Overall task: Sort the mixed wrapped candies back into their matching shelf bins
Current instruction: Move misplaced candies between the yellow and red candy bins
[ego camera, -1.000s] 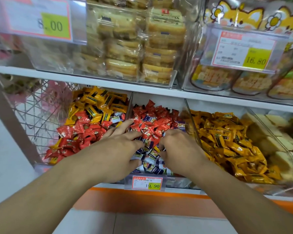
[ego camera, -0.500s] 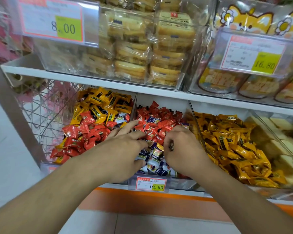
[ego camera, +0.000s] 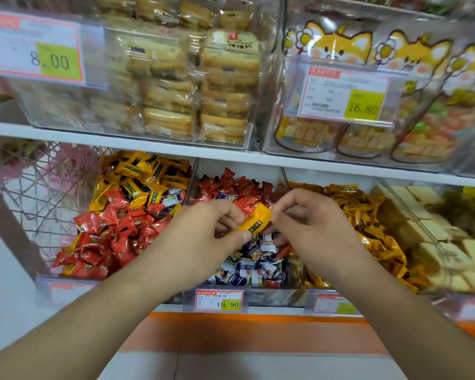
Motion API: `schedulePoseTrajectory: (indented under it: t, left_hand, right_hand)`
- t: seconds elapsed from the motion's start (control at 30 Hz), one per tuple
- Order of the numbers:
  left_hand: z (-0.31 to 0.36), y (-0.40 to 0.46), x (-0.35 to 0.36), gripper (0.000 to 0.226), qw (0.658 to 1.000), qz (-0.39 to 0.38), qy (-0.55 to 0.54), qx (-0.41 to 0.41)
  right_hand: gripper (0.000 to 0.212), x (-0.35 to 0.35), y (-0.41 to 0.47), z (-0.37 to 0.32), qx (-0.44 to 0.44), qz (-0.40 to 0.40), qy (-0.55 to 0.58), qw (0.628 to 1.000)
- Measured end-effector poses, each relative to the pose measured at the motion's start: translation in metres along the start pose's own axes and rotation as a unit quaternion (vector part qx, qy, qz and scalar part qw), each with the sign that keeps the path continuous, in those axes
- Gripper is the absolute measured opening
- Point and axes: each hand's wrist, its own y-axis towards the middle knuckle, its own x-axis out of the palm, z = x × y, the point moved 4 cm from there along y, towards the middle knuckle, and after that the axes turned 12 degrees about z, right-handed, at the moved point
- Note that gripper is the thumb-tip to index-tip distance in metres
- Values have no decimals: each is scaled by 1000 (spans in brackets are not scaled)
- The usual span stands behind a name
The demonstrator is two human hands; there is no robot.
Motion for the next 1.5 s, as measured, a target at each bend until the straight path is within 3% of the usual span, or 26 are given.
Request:
schedulePoseTrajectory:
  t: [0.13,0.23,0.37,0.47,0.57,0.73,0.9,1.03,1.27,1.5]
  left_hand:
    - [9,-3,11,7,997,-27,-66,-20]
    - [17,-6,17,5,996,-41,-76,-26]
    - [16,-5,14,22,999,-9,46,26]
    - [7,4,-3,35,981,45,167,88]
    - [-14,10,-20,50,969,57,231,73]
    - [-45,9,-28,74,961,9,275,19]
    - [-56,10,-28,69,966,-2,257,4]
    - [-60,8,-28,66,971,4,239,10]
    - [-64,9,-35,69,971,-14,239,15]
    - [-57,8,-37,69,970,-28,242,12]
  right_hand:
    - [47,-15,-6,-2,-146,-62,-105,982]
    - [35,-25,-10,1,-233,-56,-224,945]
    - [23,-62,4,18,-168,76,-287,940]
    - [29,-93,20,40,-81,164,-349,919]
    - [52,-91,27,56,-41,129,-411,901]
    - [49,-36,18,25,-193,26,-344,919]
    - [46,59,11,17,-267,-151,-253,917]
    - [56,110,8,31,-273,-234,-286,888]
    - [32,89,12,29,-287,-213,-380,853]
    - [30,70,9,28,-260,-148,-444,844]
